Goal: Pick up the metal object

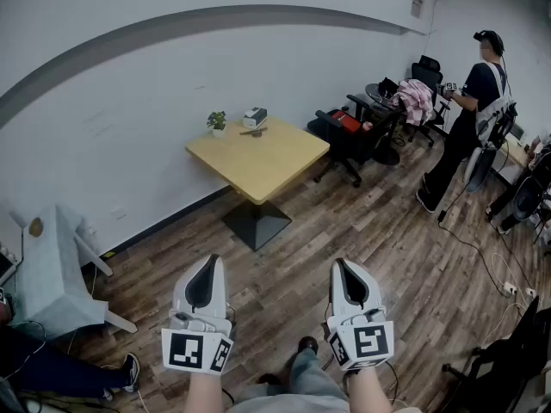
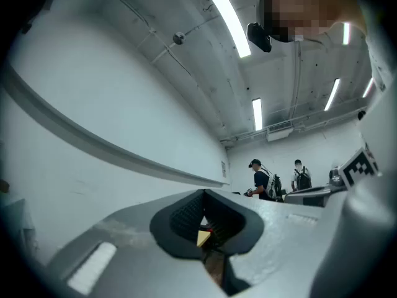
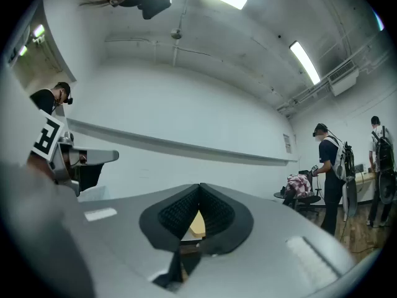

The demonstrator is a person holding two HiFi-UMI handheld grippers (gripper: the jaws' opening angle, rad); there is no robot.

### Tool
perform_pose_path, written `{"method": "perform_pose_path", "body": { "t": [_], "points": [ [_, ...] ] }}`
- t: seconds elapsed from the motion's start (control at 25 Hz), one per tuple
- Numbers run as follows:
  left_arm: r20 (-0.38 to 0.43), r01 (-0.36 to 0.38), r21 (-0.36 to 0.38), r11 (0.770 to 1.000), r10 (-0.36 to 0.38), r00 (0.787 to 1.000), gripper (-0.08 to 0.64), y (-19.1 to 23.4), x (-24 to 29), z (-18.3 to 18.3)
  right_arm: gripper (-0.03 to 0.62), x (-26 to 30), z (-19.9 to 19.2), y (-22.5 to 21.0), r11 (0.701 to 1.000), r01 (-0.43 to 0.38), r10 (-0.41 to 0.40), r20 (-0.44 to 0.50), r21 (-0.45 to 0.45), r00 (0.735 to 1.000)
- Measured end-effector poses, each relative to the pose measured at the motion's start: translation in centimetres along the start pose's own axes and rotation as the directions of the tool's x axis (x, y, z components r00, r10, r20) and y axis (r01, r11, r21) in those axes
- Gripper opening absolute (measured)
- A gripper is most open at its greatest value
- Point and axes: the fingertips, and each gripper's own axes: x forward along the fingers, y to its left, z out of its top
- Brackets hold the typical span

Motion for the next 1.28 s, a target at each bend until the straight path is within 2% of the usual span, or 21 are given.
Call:
{"method": "perform_pose_path", "body": {
  "t": [0.44,0.64,1.28],
  "points": [
    [-0.009,-0.010,0.002,1.000,0.010,1.000,0.002,-0.1,3.4,-0.9,0.002,2.9,-0.7,-2.2,1.000,-0.011,0.011,-0.016,0.000,1.000],
    [-0.002,-0.017,0.006,1.000,0.017,1.000,0.002,-0.6,6.6,-1.4,0.002,5.5,-0.4,-4.6,1.000,-0.021,0.020,0.024,0.018,0.999],
    [0.036,-0.069,0.034,0.997,0.068,0.997,0.002,-3.1,18.5,-2.4,0.002,14.5,-0.2,-13.9,0.996,-0.093,0.092,0.058,0.016,0.994]
  ]
}}
